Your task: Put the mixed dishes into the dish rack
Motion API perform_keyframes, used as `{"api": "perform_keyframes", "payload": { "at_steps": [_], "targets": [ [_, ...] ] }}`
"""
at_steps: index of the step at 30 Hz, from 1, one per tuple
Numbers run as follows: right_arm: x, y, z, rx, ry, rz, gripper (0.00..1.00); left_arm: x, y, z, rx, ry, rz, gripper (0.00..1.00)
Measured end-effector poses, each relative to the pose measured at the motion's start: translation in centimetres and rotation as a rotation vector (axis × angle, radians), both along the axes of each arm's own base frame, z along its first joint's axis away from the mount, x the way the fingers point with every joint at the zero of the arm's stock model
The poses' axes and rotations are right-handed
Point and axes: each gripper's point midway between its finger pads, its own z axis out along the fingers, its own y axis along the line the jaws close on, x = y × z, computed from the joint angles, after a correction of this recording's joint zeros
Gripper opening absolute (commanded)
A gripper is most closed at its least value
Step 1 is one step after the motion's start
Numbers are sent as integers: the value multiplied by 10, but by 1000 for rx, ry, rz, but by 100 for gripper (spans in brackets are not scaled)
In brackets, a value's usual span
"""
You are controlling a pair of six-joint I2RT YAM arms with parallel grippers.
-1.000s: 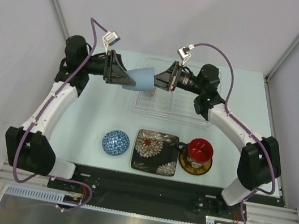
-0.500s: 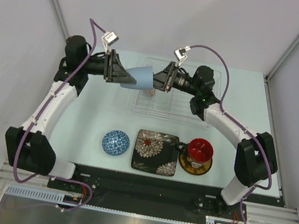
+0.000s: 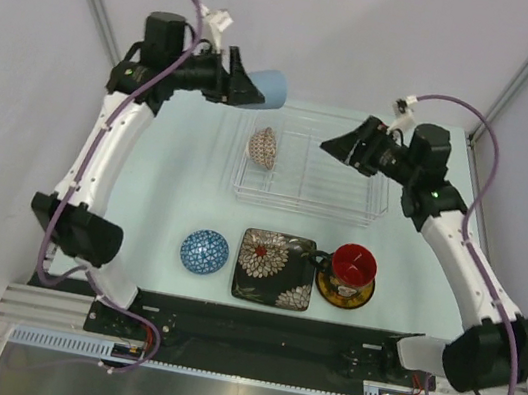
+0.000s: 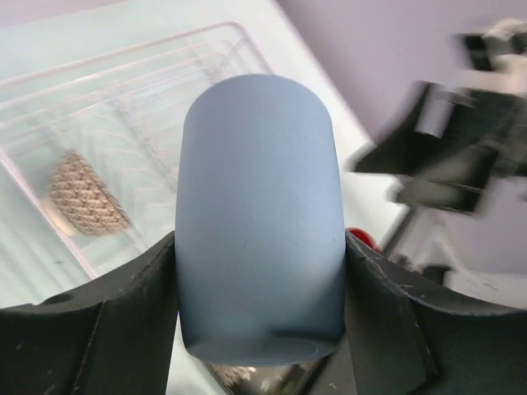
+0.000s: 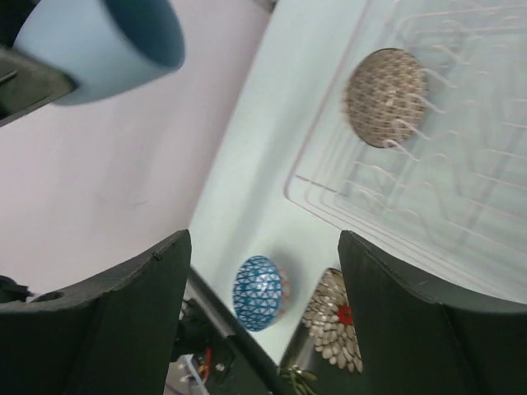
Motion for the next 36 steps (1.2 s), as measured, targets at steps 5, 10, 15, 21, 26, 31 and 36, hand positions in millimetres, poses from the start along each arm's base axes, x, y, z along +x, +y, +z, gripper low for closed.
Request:
{"api": "perform_keyframes", "payload": {
  "at_steps": [5,10,15,21,26,31,36],
  "targets": [
    [-27,-43,16,-88,-87,-189,77,36,-59,-34,258,-79,11,0],
    [-66,-84,25,-121,-175,-358,75,63,-119,-117,514,-134,-58,0],
    [-93,-113,15,-139,-190,-470,73,67,-151,-188,728,-200,-139,0],
    [-108,-129,-5,-165,-154,-531,72,71,-184,-219,863,-356,-221,0],
    [-114,-138,-17,-182,-125,-573,71,74,-204,-234,914,-458,-277,0],
    [-114,-148,-22,-191,-106,-626,66,78,-209,-256,958,-492,-331,0],
    [-87,-166,-46,-275,-34,-746,71,79,-203,-273,982,-476,-349,0]
  ]
}}
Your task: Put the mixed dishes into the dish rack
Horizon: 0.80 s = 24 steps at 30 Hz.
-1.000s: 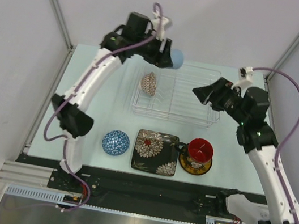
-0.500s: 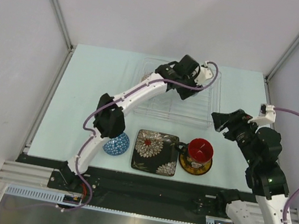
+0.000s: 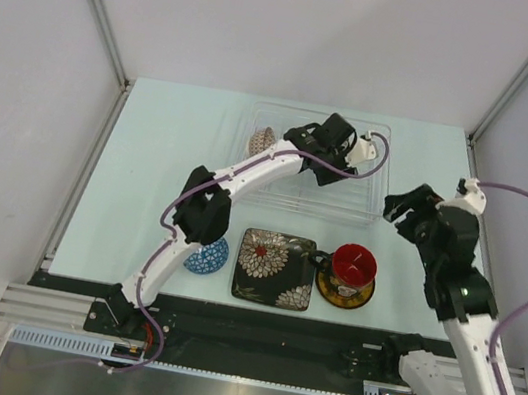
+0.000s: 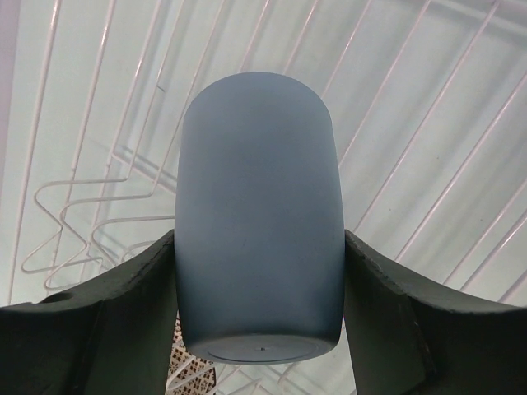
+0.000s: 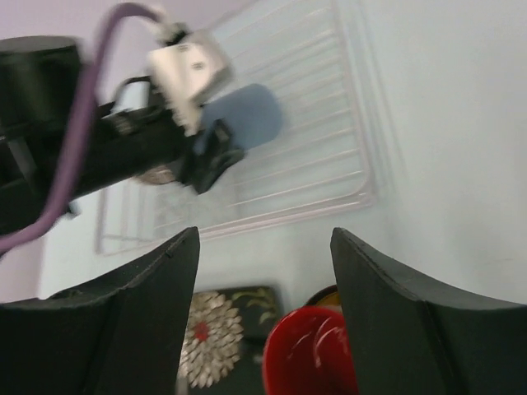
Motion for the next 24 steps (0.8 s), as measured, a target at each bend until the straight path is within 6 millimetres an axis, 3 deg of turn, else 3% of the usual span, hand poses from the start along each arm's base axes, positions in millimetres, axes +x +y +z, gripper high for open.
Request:
{"api": "perform_keyframes", "payload": {
  "at_steps": [2,6,9,12,18,24],
  "targets": [
    [20,-6,-21,-30,73,-49,70,2,4,-3,5,7,7,0],
    [72,-21,-82,-80,246,-133,70,6,16,-3,11,14,25,0],
    [92,-27,-116,-119,328,-153,69,5,24,2,8,21,30,0],
    [117,-30,-121,-142,330,-158,69,5,29,7,0,22,33,0],
    [164,-36,-111,-120,248,-164,67,2,28,16,-18,23,25,0],
    [209,-25,-135,-101,260,-121,64,-2,31,11,-16,42,34,0]
  ]
}}
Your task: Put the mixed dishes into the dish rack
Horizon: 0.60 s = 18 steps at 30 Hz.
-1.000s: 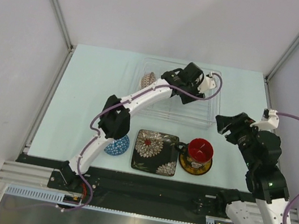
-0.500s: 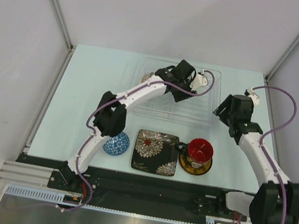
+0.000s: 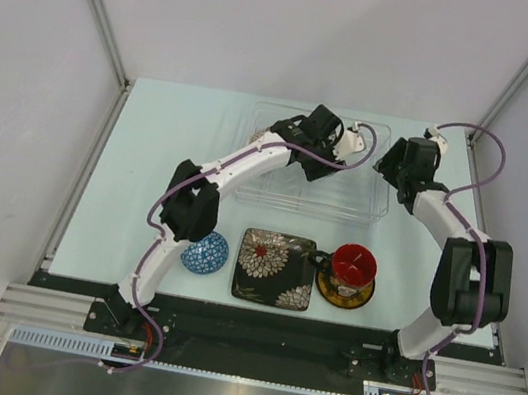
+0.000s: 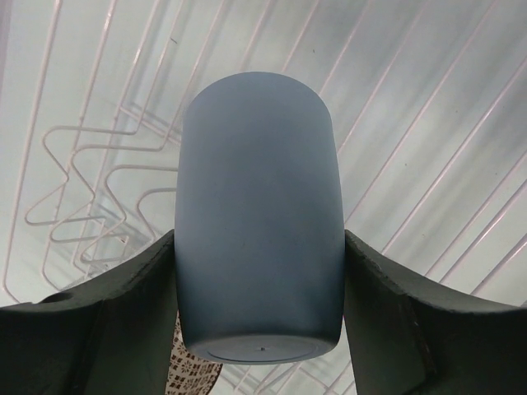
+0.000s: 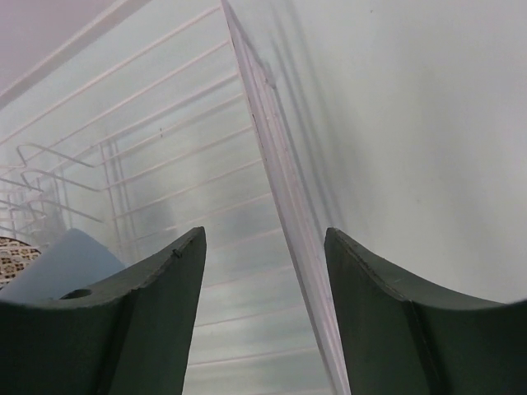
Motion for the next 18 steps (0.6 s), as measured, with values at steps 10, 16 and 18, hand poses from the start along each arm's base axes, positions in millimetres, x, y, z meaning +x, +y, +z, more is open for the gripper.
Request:
{"api": "perform_keyframes", "payload": {
  "at_steps": [10,16,18],
  "targets": [
    [54,8,-6,-14,-12,57,72,-7,13,-11,22,36,11,0],
    [91,11,16,-60,-71,83,55,-11,16,-1,2,34,15,0],
    [93,16,11,-79,-59,104,48,-10,17,1,-4,33,21,0]
  ]
}}
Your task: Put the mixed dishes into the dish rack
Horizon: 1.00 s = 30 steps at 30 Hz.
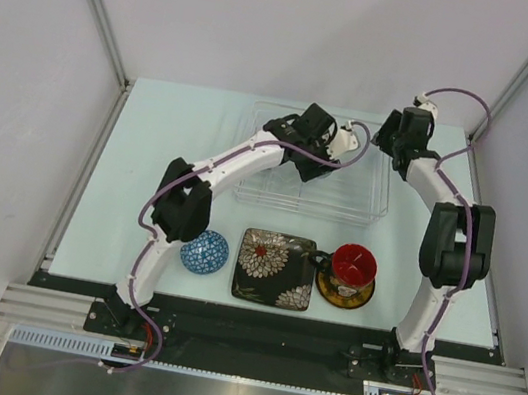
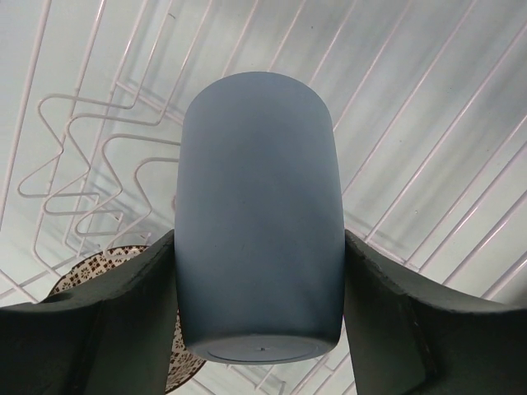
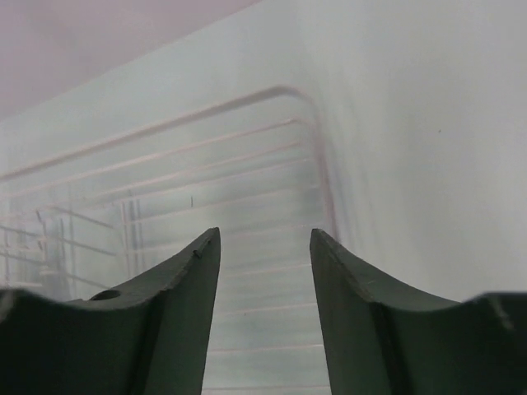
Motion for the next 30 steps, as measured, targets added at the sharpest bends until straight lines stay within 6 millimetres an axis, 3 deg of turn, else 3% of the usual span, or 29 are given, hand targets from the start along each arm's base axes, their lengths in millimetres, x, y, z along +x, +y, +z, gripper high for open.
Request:
{"api": "perform_keyframes", "payload": {
  "at_steps": [7,8,9,12,14,17,23,26,30],
  "targets": [
    [-17,54,-23,-43,73,124,32,2,2,0,-10,-1,11,0],
    [-20,64,-25,-45,79,144,35,3,2,0,-10,-1,11,0],
    [-23,71,-26,-46,83,159,54,3,2,0,-11,-1,11,0],
    [-33,91,-32,-64,102,208,78,2,3,-1,-11,0,10,0],
    [-35,93,-34,-78,107,218,79,1,2,-2,-12,2,8,0],
    [-32,79,-27,-78,99,192,80,1,2,-2,-12,3,8,0],
    [-11,-10,6,-60,36,23,80,1,1,-6,-16,3,5,0],
    [-8,-45,14,-56,23,-42,79,1,1,-9,-18,7,1,0],
    [-8,-52,12,-52,28,-56,78,1,1,-9,-18,8,2,0]
  ]
}}
